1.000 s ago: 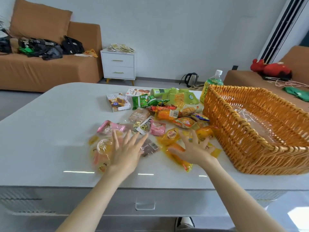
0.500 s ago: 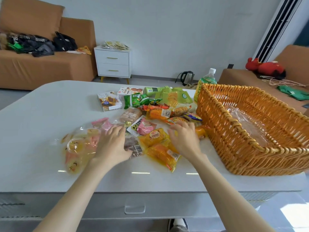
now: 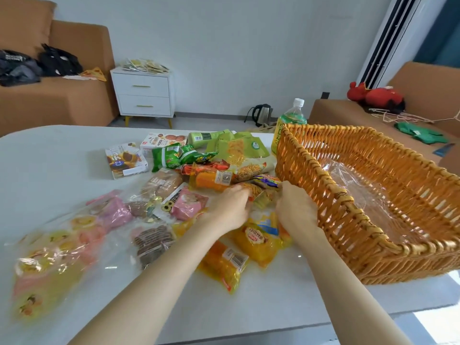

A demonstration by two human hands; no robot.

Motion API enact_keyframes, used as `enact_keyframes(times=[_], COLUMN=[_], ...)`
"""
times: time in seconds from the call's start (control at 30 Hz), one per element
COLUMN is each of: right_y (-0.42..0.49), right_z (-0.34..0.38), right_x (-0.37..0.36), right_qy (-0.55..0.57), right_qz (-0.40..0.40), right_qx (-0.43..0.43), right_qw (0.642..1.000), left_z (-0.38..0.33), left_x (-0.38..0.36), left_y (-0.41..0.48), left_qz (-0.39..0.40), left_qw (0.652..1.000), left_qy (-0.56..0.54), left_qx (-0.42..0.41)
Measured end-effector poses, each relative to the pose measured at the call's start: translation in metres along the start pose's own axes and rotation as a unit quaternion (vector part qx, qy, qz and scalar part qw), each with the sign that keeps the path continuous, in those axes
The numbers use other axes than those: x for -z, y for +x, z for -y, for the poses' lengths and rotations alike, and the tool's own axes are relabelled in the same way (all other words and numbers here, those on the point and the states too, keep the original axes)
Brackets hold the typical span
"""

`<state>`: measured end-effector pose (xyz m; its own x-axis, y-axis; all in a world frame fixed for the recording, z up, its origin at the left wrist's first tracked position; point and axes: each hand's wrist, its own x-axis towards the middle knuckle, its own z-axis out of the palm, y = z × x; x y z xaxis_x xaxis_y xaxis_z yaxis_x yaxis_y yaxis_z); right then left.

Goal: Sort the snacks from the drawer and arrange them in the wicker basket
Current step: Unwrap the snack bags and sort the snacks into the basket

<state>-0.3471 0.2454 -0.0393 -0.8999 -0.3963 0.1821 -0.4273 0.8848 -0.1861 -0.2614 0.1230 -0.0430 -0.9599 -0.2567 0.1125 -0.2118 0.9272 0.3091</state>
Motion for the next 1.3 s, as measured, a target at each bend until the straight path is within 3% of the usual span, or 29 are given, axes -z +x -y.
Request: enact_keyframes(times=[0.2, 0.37, 0.5, 0.67, 0.93, 1.03, 1.17, 1.3], right_y=[0.014, 0.019, 0.013, 0.011, 0.01, 0.002, -0.01, -0.028], right_z=[0.002, 0.001, 0.001, 0.0, -0.006, -0.004, 0.008, 0.033], right_x=[-0.009, -0.009, -0.013, -0.028, -0.029, -0.018, 0.006, 0.028], right_qy=[0.092, 0.083, 0.025, -0.025, -0.029, 0.034, 0.265, 0.378], right_qz=[-0.034, 0.016, 0.06, 0.04, 0.079, 0.051, 0.041, 0.04], right_qx=[-0.029, -0.032, 0.018, 0.085, 0.126, 0.125, 0.117, 0.098], right_qw=[0.995, 0.996, 0.998, 0.995, 0.988, 0.99, 0.956, 0.92], left_z=[-0.012, -0.009, 0.003, 0.028, 0.041, 0.045, 0.046, 0.052], left_x=[-0.031, -0.034, -0.029, -0.021, -0.005, -0.002, 0.014, 0.042], left_y=[0.037, 0.048, 0.035, 0.015, -0.007, -0.017, -0.035, -0.072], left_qz=[-0.039, -0.055, -0.075, -0.103, -0.001, -0.033, -0.08, -0.128], left_qw=[0.988, 0.98, 0.98, 0.986, 0.996, 0.999, 0.986, 0.982], left_qy=[0.145, 0.192, 0.183, 0.133, 0.087, 0.021, -0.133, -0.123], left_qx=[-0.032, -0.021, -0.029, -0.02, 0.021, 0.027, 0.053, 0.069])
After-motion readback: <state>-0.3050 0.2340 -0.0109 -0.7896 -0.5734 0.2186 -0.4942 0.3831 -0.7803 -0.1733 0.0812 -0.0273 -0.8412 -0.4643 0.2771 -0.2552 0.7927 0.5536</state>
